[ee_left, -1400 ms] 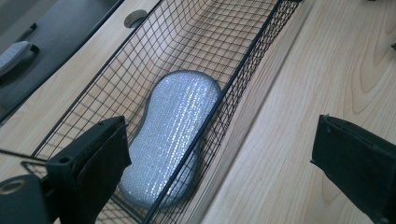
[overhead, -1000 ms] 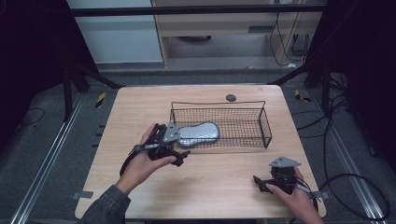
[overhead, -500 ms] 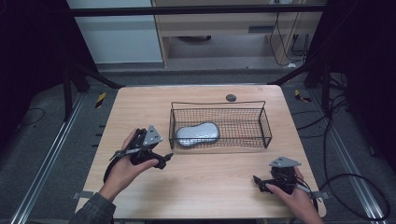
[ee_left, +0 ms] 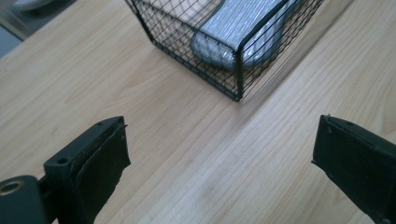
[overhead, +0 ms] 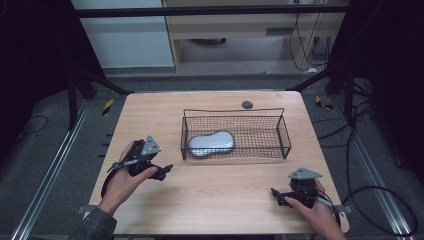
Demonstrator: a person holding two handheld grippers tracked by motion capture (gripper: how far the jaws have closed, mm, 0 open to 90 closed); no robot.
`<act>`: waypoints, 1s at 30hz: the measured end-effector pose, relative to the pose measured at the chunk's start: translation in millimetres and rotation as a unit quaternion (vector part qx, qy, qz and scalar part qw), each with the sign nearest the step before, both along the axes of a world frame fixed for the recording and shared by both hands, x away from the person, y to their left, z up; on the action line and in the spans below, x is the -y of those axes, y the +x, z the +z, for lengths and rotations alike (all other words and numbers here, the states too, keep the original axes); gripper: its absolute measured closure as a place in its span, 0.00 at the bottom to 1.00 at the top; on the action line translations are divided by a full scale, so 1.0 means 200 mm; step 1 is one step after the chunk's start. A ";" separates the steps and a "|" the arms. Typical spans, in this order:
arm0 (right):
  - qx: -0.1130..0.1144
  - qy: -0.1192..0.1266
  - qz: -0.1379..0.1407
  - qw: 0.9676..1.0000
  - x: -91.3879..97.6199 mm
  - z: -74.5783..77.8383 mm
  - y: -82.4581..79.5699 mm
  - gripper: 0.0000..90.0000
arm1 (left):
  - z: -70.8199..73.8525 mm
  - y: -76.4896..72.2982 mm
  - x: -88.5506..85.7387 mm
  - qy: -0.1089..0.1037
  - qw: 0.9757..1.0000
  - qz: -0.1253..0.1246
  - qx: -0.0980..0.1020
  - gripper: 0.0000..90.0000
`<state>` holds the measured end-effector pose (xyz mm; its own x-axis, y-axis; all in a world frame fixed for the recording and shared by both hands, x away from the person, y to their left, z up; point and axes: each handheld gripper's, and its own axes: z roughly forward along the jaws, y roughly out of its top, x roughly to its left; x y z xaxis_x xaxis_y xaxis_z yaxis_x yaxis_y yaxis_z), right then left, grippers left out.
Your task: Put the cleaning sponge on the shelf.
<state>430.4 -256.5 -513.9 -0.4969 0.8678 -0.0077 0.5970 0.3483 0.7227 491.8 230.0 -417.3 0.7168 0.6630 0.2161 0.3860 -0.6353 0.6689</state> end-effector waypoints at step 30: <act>0.000 -0.001 0.001 1.000 0.00 0.00 0.00 0.00 | -0.31 0.20 -0.25 0.007 0.995 0.084 -0.056 0.04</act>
<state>430.5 -256.6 -513.9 -0.4980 0.8671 -0.0091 0.5958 0.3498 0.7229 531.1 279.2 -478.9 0.6162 0.7731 0.1504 0.5594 -0.5639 0.6075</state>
